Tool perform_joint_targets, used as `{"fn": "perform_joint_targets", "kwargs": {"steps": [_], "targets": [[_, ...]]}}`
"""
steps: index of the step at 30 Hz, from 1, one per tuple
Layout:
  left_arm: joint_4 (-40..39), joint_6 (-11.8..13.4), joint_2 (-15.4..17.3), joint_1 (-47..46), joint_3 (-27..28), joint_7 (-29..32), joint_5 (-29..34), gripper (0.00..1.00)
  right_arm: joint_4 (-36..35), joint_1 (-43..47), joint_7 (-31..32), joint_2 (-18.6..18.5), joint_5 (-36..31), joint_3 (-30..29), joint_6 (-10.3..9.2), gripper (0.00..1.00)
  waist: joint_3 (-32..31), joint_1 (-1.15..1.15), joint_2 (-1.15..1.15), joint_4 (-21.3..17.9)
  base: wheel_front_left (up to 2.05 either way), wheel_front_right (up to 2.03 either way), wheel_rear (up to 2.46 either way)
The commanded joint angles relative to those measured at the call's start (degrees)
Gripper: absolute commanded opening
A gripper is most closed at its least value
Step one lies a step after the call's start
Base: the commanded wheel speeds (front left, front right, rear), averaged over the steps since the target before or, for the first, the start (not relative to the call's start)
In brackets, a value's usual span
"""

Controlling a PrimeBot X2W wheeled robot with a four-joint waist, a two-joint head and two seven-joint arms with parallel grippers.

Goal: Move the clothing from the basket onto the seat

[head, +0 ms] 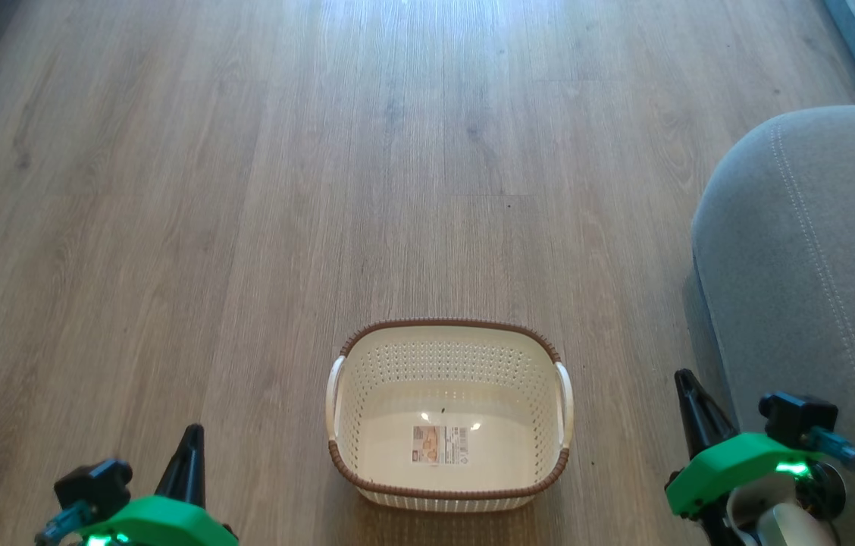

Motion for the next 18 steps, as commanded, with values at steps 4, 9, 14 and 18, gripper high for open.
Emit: {"fn": "perform_joint_targets", "kwargs": {"steps": [4,9,14,18], "targets": [[-2.41,-0.11,0.28,-3.15,0.85,0.96,-3.64,0.0,-2.63,-2.34,0.75,-0.03,3.71,-0.58,0.0,0.0,0.04,0.0,0.0,-0.09,0.0,0.0,0.0],[-2.77,-0.14,0.29,-3.45,1.06,1.94,-7.52,0.0,-3.37,-2.28,1.74,0.06,7.64,-1.07,-0.01,0.0,0.1,0.0,0.0,-0.22,0.0,0.0,0.0],[-3.01,-0.16,0.3,-3.65,1.21,2.6,-10.11,0.0,-3.86,-2.24,2.4,0.13,10.25,-1.4,-0.01,0.0,0.13,0.0,0.0,-0.3,0.0,0.0,0.0],[-3.25,-0.18,0.31,-3.85,1.36,3.25,-12.7,0.0,-4.36,-2.2,3.06,0.19,12.86,-1.73,-0.01,0.0,0.17,0.0,0.0,-0.39,0.0,0.0,0.0]]}}
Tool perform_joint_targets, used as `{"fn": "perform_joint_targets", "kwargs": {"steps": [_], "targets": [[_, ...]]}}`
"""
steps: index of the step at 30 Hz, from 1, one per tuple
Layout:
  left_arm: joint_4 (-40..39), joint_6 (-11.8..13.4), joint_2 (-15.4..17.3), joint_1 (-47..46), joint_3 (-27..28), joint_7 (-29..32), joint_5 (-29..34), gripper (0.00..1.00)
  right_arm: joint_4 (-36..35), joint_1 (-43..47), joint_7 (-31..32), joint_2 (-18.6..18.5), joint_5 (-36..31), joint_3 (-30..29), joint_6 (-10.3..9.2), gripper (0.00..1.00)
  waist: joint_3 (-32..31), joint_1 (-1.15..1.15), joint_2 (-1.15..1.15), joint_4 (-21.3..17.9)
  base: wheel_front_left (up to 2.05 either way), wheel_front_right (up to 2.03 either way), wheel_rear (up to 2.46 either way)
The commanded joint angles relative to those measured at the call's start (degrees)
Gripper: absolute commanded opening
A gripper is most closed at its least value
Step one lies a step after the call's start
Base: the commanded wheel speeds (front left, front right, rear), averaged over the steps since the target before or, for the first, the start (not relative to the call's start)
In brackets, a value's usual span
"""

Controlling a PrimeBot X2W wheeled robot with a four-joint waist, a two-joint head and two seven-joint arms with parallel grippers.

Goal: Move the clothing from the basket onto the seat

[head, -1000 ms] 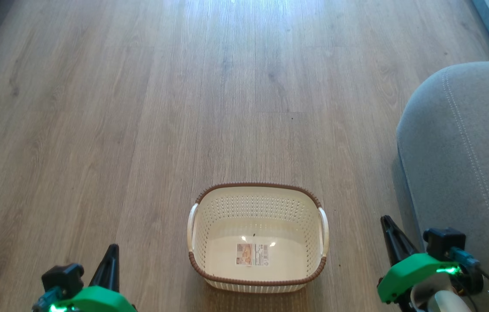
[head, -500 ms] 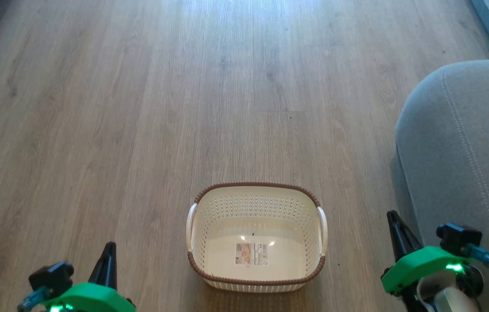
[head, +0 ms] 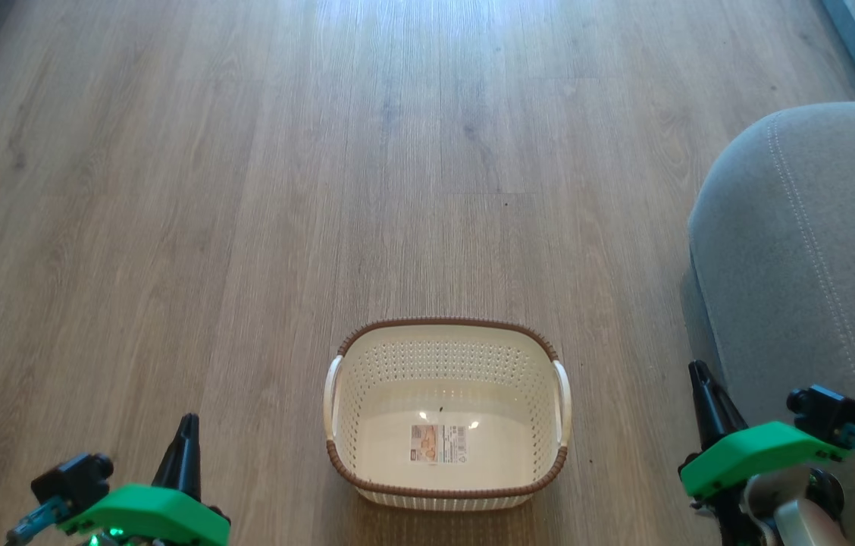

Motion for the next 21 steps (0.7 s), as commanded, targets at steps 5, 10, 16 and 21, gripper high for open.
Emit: {"fn": "perform_joint_targets", "kwargs": {"steps": [5,10,16,21], "targets": [[-2.5,-0.2,0.32,-3.21,1.33,1.07,-4.34,0.0,-2.91,-2.15,1.14,-0.11,4.45,-0.51,-0.01,0.0,0.05,0.0,0.0,-0.11,0.0,0.0,0.0],[-2.8,-0.23,0.33,-3.46,1.52,1.9,-7.57,0.0,-3.53,-2.1,1.97,-0.03,7.71,-0.94,-0.01,0.0,0.1,0.0,0.0,-0.22,0.0,0.0,0.0],[-3.15,-0.26,0.35,-3.77,1.74,2.89,-11.46,0.0,-4.26,-2.04,2.97,0.07,11.62,-1.44,-0.01,0.0,0.15,0.0,0.0,-0.34,0.0,0.0,0.0],[-3.45,-0.28,0.36,-4.02,1.93,3.71,-14.69,0.0,-4.87,-1.99,3.81,0.15,14.89,-1.86,-0.01,0.0,0.2,0.0,0.0,-0.45,0.0,0.0,0.0]]}}
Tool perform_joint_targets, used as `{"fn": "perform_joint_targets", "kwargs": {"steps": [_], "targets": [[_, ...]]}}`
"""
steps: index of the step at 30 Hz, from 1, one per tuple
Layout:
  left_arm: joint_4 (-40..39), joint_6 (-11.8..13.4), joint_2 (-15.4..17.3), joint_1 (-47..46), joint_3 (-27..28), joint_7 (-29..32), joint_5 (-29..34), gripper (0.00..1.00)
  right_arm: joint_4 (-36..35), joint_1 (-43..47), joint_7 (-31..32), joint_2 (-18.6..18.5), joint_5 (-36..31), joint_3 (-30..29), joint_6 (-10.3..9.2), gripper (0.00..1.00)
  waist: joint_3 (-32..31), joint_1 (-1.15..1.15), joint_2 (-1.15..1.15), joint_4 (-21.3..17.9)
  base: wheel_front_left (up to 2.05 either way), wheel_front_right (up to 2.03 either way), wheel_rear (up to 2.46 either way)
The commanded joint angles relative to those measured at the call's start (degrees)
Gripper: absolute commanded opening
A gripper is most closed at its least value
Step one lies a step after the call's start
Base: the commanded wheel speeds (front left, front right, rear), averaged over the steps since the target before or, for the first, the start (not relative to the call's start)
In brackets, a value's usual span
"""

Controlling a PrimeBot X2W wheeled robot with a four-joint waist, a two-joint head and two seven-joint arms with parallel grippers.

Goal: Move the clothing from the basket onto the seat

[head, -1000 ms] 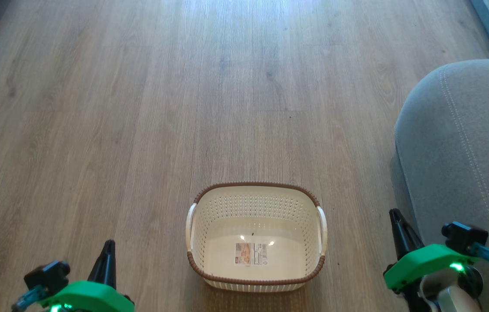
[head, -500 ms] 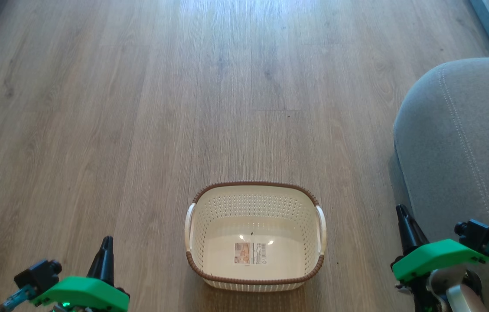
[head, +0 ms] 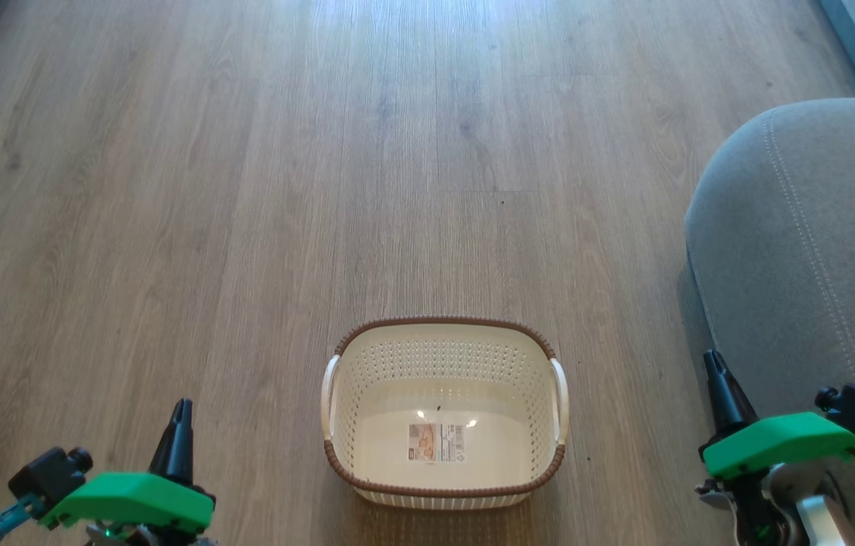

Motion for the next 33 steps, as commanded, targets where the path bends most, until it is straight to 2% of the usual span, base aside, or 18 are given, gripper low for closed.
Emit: {"fn": "perform_joint_targets", "kwargs": {"steps": [1,33], "targets": [[-2.07,-0.27,0.36,-2.97,1.33,0.41,-1.84,0.0,-2.32,-1.98,0.42,-0.01,1.89,0.11,0.0,0.0,0.01,0.0,0.0,-0.03,0.0,0.0,0.0],[-3.9,-0.42,0.43,-4.55,2.47,5.51,-21.88,0.0,-6.11,-1.68,5.58,0.48,22.11,-2.49,0.0,0.0,0.3,0.0,0.0,-0.68,0.0,0.0,0.0]]}}
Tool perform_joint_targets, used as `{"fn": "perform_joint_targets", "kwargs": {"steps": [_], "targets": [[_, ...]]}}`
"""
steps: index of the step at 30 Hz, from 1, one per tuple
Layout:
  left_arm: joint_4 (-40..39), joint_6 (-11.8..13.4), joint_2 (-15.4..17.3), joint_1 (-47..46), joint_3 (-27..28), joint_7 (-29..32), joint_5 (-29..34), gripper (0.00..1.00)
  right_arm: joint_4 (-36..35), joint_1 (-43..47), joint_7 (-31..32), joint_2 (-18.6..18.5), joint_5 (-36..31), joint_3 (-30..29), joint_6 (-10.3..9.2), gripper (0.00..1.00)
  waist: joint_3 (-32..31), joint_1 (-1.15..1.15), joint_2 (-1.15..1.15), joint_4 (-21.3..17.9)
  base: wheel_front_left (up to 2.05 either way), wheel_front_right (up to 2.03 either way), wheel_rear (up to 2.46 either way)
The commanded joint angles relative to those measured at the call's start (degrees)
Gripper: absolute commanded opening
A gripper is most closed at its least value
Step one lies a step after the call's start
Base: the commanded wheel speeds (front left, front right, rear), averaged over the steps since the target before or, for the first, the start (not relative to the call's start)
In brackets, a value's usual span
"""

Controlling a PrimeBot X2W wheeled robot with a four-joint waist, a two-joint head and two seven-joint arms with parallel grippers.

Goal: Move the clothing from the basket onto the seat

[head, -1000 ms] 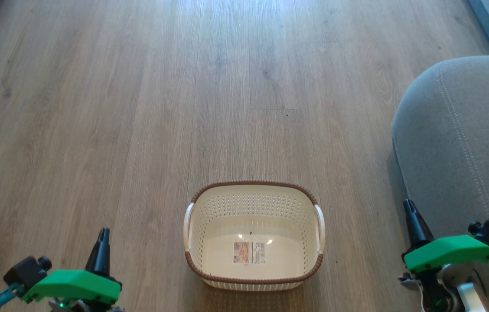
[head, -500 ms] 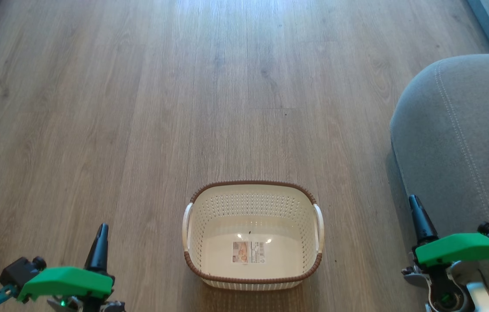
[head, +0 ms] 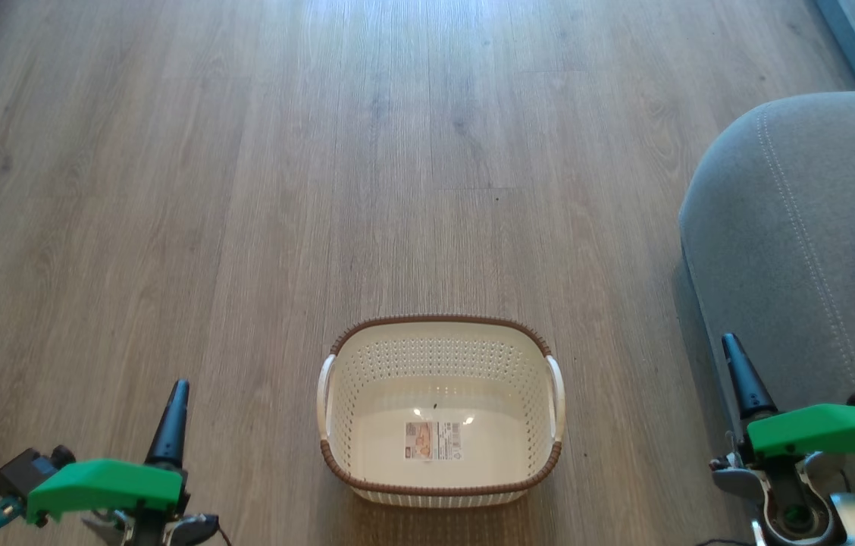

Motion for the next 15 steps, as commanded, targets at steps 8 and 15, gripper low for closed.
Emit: {"fn": "perform_joint_targets", "kwargs": {"steps": [8,15], "targets": [[-2.66,-0.43,0.46,-3.69,1.86,1.47,-5.88,0.0,-3.31,-1.62,1.66,0.26,6.0,-0.16,-0.01,0.0,0.07,0.0,0.0,-0.16,0.0,0.0,0.0],[-3.07,-0.46,0.48,-4.04,2.12,2.62,-10.39,0.0,-4.17,-1.55,2.82,0.37,10.55,-0.75,-0.01,0.0,0.14,0.0,0.0,-0.31,0.0,0.0,0.0]]}}
